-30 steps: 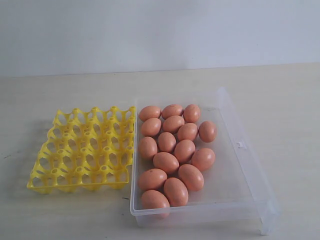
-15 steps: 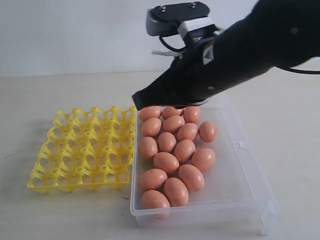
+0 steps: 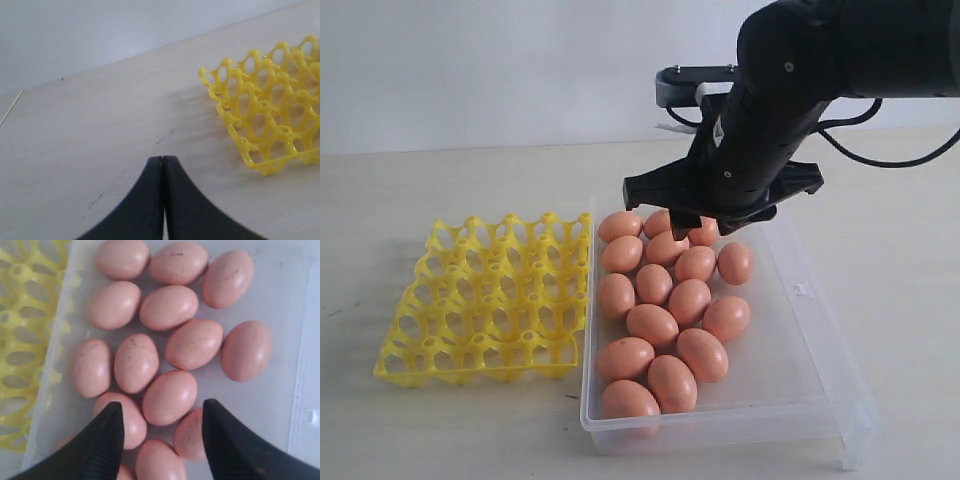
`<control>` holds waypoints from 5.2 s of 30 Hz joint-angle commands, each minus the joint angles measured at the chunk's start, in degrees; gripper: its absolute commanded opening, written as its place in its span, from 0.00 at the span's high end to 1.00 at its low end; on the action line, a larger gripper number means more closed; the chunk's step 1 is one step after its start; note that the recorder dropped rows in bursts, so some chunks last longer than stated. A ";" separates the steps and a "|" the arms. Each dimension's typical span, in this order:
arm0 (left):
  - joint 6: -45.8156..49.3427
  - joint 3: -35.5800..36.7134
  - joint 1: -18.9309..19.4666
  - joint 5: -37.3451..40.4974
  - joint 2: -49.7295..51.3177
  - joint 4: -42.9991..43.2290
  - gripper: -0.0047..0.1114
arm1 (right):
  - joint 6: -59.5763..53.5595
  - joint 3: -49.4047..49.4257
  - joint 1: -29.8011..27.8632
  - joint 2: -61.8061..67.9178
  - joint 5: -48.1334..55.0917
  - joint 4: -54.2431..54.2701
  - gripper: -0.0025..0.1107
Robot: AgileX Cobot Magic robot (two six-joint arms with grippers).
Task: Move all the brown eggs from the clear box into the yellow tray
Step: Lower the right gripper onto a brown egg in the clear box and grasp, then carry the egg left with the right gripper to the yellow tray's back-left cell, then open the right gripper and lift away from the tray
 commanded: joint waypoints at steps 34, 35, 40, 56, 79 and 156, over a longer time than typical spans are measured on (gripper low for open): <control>-0.32 -0.23 -0.21 -0.45 -0.35 0.00 0.96 | 0.44 -13.85 -7.29 20.70 6.73 -9.41 0.51; -0.32 -0.23 -0.21 -0.45 -0.35 0.00 0.96 | 0.31 -13.85 -7.44 20.93 6.50 -9.31 0.51; -0.32 -0.23 -0.21 -0.45 -0.35 0.00 0.96 | -0.75 -13.85 -7.71 22.52 5.24 -9.06 0.51; -0.32 -0.23 -0.21 -0.45 -0.35 0.00 0.96 | -9.21 -14.51 -7.71 15.65 3.12 -9.81 0.98; -0.32 -0.23 -0.21 -0.45 -0.35 0.00 0.96 | -9.33 -19.75 7.51 25.82 -56.17 -13.09 0.98; -0.32 -0.23 -0.21 -0.45 -0.35 0.00 0.96 | -6.23 -45.19 9.09 26.92 -6.14 -12.57 0.58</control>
